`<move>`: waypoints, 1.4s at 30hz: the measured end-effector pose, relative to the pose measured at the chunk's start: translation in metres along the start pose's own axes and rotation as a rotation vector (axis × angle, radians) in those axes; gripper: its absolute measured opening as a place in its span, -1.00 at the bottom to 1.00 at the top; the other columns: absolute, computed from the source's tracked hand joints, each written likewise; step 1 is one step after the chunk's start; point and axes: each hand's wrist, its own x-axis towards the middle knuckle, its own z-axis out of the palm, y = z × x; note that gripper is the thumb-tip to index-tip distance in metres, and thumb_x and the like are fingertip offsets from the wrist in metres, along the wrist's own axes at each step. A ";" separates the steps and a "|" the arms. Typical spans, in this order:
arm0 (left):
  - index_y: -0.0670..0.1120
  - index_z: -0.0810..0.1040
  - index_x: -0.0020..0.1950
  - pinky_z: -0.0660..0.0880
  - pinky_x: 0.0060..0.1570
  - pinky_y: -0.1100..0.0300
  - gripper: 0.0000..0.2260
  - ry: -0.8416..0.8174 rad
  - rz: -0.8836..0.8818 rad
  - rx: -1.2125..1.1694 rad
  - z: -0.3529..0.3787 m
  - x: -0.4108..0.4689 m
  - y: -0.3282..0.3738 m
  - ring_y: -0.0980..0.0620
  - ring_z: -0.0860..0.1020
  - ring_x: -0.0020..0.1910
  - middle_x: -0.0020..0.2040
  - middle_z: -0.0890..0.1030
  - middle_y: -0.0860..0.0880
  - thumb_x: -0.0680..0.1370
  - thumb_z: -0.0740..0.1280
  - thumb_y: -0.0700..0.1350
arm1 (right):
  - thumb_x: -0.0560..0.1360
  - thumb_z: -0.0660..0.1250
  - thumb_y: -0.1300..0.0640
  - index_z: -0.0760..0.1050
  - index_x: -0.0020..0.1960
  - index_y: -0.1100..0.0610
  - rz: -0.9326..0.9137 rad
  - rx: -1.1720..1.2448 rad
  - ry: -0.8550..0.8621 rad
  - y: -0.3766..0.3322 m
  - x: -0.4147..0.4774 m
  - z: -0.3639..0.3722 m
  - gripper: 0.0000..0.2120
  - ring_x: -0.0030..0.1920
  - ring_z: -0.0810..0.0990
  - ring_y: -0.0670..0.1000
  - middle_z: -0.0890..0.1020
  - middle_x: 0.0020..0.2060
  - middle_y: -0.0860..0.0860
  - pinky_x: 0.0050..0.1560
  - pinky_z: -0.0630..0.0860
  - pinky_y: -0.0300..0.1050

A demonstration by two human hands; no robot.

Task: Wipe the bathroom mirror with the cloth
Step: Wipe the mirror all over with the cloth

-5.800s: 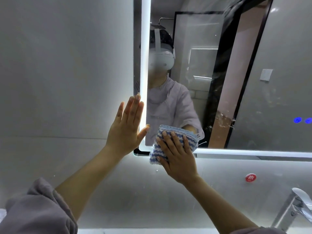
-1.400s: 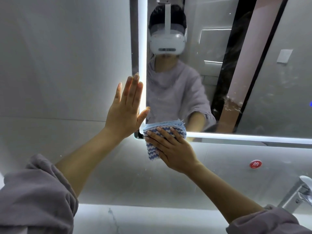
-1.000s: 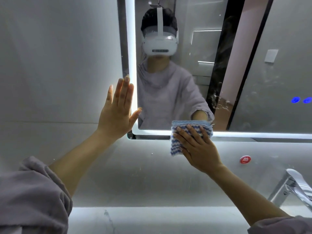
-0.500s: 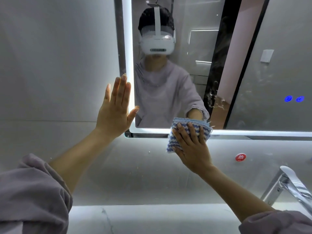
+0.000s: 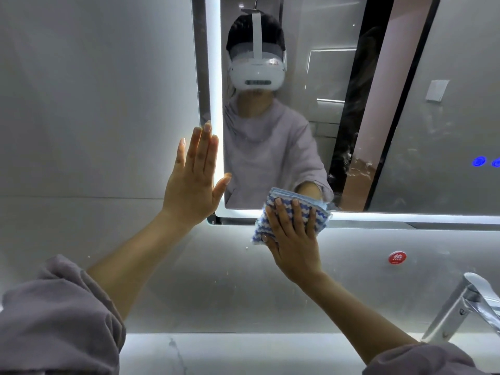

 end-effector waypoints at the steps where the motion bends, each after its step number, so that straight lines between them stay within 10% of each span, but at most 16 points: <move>1: -0.21 -0.09 0.53 0.08 0.49 -0.20 -0.37 -0.005 0.002 0.000 0.000 0.000 0.000 -0.21 0.00 0.55 0.54 -0.09 -0.16 0.63 -0.02 0.18 | 0.58 0.07 -0.15 -0.23 0.57 0.08 -0.011 -0.005 -0.001 -0.009 0.005 0.001 -0.27 0.54 -0.23 0.17 -0.25 0.55 0.05 0.48 -0.16 0.24; 16: -0.20 -0.10 0.52 0.09 0.48 -0.21 -0.35 -0.023 0.008 -0.014 -0.001 0.001 -0.001 -0.19 -0.03 0.55 0.53 -0.12 -0.15 0.62 -0.05 0.21 | 0.61 -0.06 -0.14 -0.43 0.52 0.09 0.366 0.170 -0.048 -0.107 0.048 -0.001 -0.28 0.50 -0.41 0.09 -0.43 0.49 0.03 0.46 -0.30 0.17; 28: -0.19 -0.14 0.54 0.13 0.47 -0.22 -0.33 -0.015 0.020 0.005 0.000 0.000 -0.002 -0.20 0.01 0.55 0.55 -0.10 -0.15 0.62 0.00 0.20 | 0.61 0.02 -0.15 -0.27 0.56 0.09 0.152 0.057 0.030 -0.028 0.025 -0.010 -0.29 0.55 -0.26 0.07 -0.28 0.55 -0.03 0.52 -0.24 0.12; 42: -0.20 -0.18 0.55 0.05 0.50 -0.18 -0.33 -0.006 0.031 0.038 0.002 0.000 -0.002 -0.16 -0.08 0.55 0.56 -0.11 -0.17 0.62 -0.05 0.20 | 0.64 -0.13 -0.19 -0.08 0.56 0.17 0.498 0.074 0.025 0.102 -0.013 -0.032 -0.37 0.54 -0.08 0.18 0.00 0.55 0.12 0.52 -0.15 0.12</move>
